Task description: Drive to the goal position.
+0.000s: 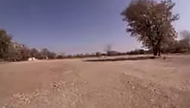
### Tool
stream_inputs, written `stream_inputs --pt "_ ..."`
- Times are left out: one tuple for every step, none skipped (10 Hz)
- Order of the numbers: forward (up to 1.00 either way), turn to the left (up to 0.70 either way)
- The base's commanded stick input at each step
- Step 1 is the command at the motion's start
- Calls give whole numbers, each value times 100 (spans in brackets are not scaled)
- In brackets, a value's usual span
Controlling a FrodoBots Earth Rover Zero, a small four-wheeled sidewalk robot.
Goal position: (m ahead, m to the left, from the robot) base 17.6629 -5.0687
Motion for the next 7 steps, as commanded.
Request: stream_inputs --pt "50 0" --pt "50 0" --pt "50 0" --pt "50 0" --pt "50 0" --pt "50 0" --pt "50 0"
